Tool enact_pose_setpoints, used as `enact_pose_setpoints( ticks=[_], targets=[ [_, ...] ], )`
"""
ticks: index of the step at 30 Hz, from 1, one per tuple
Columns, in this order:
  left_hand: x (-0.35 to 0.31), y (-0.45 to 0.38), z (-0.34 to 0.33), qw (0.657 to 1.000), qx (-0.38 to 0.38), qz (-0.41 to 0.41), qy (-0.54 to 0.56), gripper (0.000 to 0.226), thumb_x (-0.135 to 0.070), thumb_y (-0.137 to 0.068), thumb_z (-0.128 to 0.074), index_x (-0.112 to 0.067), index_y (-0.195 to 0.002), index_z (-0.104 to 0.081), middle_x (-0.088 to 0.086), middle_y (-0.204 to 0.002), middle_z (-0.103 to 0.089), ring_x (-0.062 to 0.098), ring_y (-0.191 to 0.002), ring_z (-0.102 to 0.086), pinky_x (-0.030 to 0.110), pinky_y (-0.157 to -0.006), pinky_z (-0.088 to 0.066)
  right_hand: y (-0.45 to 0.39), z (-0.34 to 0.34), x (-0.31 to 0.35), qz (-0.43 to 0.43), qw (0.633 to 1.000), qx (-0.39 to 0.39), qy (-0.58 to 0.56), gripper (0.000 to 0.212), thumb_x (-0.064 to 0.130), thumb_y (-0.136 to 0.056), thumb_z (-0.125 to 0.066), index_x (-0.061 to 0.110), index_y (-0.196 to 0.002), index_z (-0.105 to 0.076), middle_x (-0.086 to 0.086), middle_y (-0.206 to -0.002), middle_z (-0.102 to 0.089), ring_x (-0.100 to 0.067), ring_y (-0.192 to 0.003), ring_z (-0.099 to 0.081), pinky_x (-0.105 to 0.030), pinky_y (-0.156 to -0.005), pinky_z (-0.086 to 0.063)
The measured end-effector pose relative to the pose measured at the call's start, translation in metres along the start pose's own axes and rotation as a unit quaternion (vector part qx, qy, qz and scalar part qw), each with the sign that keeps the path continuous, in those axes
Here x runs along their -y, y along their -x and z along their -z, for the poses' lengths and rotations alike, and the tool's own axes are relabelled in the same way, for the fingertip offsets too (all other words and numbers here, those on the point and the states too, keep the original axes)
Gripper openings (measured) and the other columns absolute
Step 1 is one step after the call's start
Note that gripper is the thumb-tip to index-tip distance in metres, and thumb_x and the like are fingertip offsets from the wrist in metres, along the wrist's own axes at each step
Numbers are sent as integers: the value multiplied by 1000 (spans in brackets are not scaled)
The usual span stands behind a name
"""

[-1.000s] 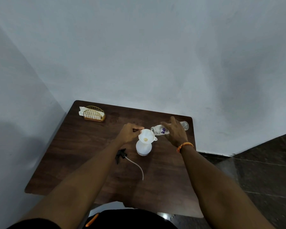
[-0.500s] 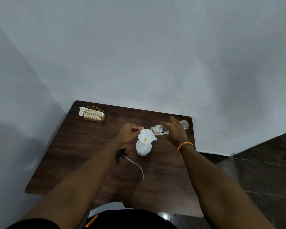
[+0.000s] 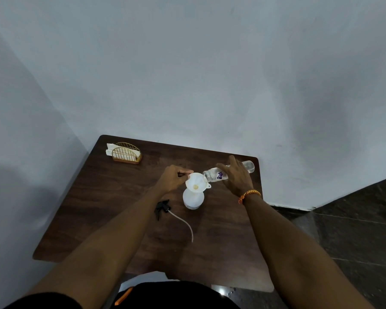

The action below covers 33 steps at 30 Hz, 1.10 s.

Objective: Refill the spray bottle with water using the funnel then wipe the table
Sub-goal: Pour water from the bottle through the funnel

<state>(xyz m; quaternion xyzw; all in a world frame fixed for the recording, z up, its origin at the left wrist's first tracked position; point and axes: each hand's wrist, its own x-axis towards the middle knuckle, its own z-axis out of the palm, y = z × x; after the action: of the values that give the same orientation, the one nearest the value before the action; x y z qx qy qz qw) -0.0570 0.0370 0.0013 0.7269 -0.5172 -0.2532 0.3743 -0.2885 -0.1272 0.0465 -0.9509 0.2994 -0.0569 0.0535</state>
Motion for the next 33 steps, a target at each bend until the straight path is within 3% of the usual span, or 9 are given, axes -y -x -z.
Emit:
enact_pose_setpoints(
  ticks=[5, 9, 13, 21, 27, 33],
  targets=[
    [-1, 0, -1, 1000, -4, 7, 0, 26, -9, -93, -71, -13, -118, -79, 0, -116, -78, -8, -99, -69, 10, -89, -53, 0, 2, 1, 3, 1000, -4, -1, 49, 14, -77, -81, 26, -123, -66, -12, -109, -53, -29, -89, -60, -43, -79, -57],
    [0, -1, -1, 1000, -1, 3, 1, 27, -11, -93, -71, -16, -117, -79, -2, -114, -79, 4, -102, -73, 26, -92, -59, -1, 1, 1, 6, 1000, -10, -2, 47, 14, -78, -81, 26, -121, -67, -12, -108, -54, -28, -88, -60, -43, -80, -56],
    [1, -1, -1, 1000, 0, 5, 4, 26, -12, -93, -71, -18, -117, -80, -3, -111, -80, 6, -101, -74, 29, -91, -60, -2, 0, 0, 7, 1000, -13, -2, 47, 15, -79, -80, 28, -121, -66, -10, -108, -52, -27, -88, -58, -43, -80, -57],
    [2, -1, -1, 1000, 3, 12, 8, 26, -10, -93, -71, -15, -118, -79, -1, -116, -78, 0, -103, -72, 9, -87, -52, -3, 2, 2, 13, 1000, -14, -5, 45, 17, -79, -81, 27, -120, -66, -11, -106, -53, -27, -88, -58, -42, -78, -55],
    [2, -1, -2, 1000, 1, 3, 15, 25, -11, -94, -73, -14, -117, -79, 0, -116, -78, 3, -106, -72, 13, -92, -54, -5, 4, 3, 18, 1000, -13, -3, 44, 16, -79, -81, 27, -119, -66, -10, -107, -52, -28, -90, -58, -42, -79, -54],
    [1, -2, -3, 1000, 4, 10, 15, 25, -10, -93, -73, -14, -118, -79, 1, -116, -78, 2, -104, -72, 8, -89, -51, -5, 6, 4, 19, 1000, -13, -8, 47, 15, -77, -84, 27, -120, -68, -11, -109, -53, -29, -92, -59, -44, -81, -55]
  ],
)
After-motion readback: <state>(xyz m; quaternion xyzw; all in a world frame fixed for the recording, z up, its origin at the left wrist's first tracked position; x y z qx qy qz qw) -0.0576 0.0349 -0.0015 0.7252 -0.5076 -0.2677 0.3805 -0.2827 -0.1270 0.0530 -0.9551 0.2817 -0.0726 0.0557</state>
